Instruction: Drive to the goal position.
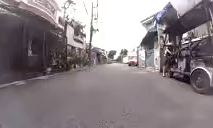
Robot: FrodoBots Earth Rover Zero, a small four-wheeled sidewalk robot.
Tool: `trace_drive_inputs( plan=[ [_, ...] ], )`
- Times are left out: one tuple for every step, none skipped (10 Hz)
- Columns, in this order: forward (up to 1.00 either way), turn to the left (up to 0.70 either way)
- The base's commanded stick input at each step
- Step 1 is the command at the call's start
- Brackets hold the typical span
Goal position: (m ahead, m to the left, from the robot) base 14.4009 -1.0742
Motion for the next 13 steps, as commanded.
trace_drive_inputs(
  plan=[
    [1.00, 0.00],
    [1.00, 0.00],
    [1.00, 0.00],
    [1.00, 0.00],
    [1.00, 0.00],
    [1.00, 0.00],
    [1.00, 0.00],
    [1.00, 0.00],
    [1.00, 0.00],
    [1.00, 0.00],
    [1.00, 0.00],
    [1.00, 0.00],
    [1.00, 0.00]
  ],
)
